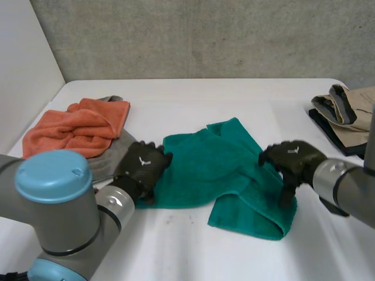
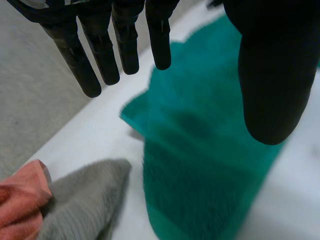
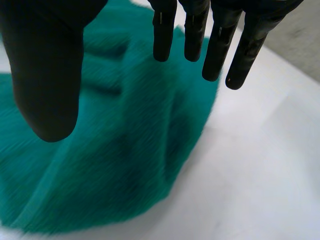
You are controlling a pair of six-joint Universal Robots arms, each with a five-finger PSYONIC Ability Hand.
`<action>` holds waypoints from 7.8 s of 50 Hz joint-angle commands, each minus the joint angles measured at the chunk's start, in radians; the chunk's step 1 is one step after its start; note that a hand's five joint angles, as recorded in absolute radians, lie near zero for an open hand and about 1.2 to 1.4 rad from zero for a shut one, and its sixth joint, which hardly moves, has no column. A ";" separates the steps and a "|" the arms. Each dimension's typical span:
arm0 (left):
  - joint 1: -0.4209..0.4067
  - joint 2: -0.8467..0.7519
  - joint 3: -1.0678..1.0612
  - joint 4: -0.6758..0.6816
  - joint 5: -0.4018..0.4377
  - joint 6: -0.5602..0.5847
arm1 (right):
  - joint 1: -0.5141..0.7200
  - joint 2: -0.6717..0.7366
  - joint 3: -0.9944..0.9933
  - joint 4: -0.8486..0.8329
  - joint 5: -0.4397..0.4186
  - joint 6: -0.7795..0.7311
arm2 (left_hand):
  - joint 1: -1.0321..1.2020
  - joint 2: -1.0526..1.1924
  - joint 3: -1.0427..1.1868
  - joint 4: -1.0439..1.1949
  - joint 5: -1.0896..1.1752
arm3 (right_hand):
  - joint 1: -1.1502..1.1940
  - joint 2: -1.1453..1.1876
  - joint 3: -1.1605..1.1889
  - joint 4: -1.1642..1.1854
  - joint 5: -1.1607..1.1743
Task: Fold the laundry.
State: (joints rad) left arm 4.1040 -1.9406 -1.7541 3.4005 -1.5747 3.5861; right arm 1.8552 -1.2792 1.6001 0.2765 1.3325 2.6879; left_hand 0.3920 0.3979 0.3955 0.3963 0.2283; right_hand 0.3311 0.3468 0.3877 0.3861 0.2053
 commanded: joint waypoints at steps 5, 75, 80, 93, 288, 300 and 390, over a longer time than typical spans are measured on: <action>0.021 -0.086 0.031 0.026 -0.002 0.149 | -0.008 -0.063 0.230 -0.169 -0.075 -0.039 | 0.045 0.039 0.041 0.040 0.034 | 0.144 0.129 0.088 0.089 0.096; 0.052 -0.115 0.022 0.043 0.012 0.146 | -0.065 -0.065 0.322 -0.304 -0.076 -0.049 | -0.114 -0.120 -0.117 -0.118 -0.125 | 0.159 0.143 0.102 0.104 0.110; 0.087 -0.124 0.021 0.043 0.019 0.148 | -0.065 -0.065 0.324 -0.304 -0.076 -0.049 | -0.105 -0.111 -0.109 -0.109 -0.116 | 0.159 0.143 0.102 0.104 0.110; 0.110 -0.170 0.064 0.045 0.050 0.152 | -0.065 -0.061 0.325 -0.304 -0.078 -0.049 | -0.023 -0.029 -0.026 -0.027 -0.034 | 0.159 0.143 0.102 0.104 0.110; 0.024 0.252 0.245 0.151 -0.002 -0.041 | 0.157 0.113 0.049 -0.600 0.043 0.721 | 1.004 0.998 1.001 1.000 0.993 | -0.146 -0.162 -0.203 -0.201 -0.195; 0.036 0.296 0.237 0.134 -0.005 -0.061 | 0.179 0.308 -0.075 -0.658 0.221 0.632 | 1.004 0.998 1.001 1.000 0.993 | -0.067 -0.083 -0.124 -0.122 -0.116; 0.242 -0.192 0.768 0.299 -0.024 0.310 | -0.094 0.159 -0.453 -0.847 0.073 -0.456 | 1.004 0.998 1.001 1.000 0.993 | 1.065 1.050 1.009 1.010 1.016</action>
State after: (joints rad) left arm 4.3497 -2.1398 -0.8514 3.7322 -1.6139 3.9049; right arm 1.7442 -1.1263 1.0488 -0.6604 1.4045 2.2299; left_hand 1.1171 1.1959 1.1921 1.2029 0.9815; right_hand 0.9857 1.1730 1.1843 1.1880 0.9945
